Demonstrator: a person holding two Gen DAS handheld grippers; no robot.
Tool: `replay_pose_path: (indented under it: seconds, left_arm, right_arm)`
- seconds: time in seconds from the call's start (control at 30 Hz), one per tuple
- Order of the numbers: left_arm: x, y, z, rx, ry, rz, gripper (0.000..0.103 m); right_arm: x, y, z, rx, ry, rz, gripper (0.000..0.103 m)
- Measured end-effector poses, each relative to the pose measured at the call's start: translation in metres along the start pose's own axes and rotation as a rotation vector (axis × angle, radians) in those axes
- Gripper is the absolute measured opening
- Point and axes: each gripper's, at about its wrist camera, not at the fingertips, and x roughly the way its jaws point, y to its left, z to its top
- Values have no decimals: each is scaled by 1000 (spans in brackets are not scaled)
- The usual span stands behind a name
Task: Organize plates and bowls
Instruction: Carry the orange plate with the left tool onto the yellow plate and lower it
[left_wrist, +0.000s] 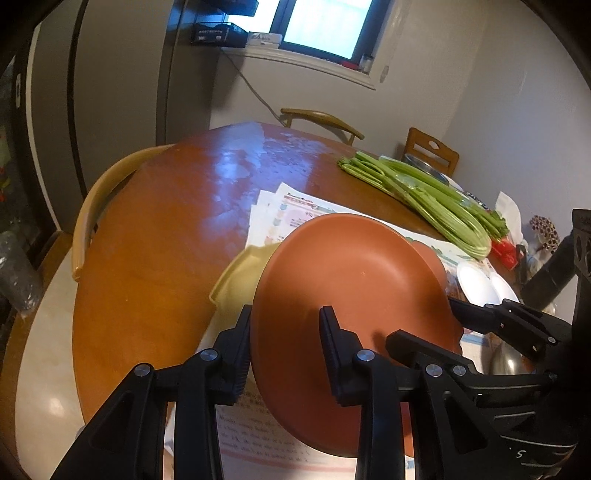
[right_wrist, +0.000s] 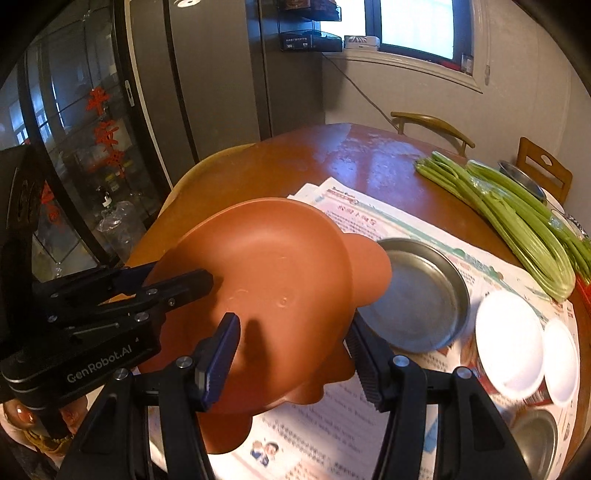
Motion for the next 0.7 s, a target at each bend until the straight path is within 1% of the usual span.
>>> replay_pose_path:
  seconds: [0.17, 0.23, 0.53, 0.7]
  left_arm:
    - [10, 4, 8, 12, -4, 31, 34]
    - [14, 6, 8, 5, 3, 32, 34]
    - [36, 14, 2, -6, 55, 56, 34]
    - [40, 15, -2, 1, 59, 73, 34]
  right_arm:
    - [12, -4, 10, 8, 7, 7, 59]
    - [16, -4, 10, 12, 12, 11, 59]
    - [40, -6, 5, 23, 52, 31, 59]
    - [48, -6, 5, 27, 63, 39, 59]
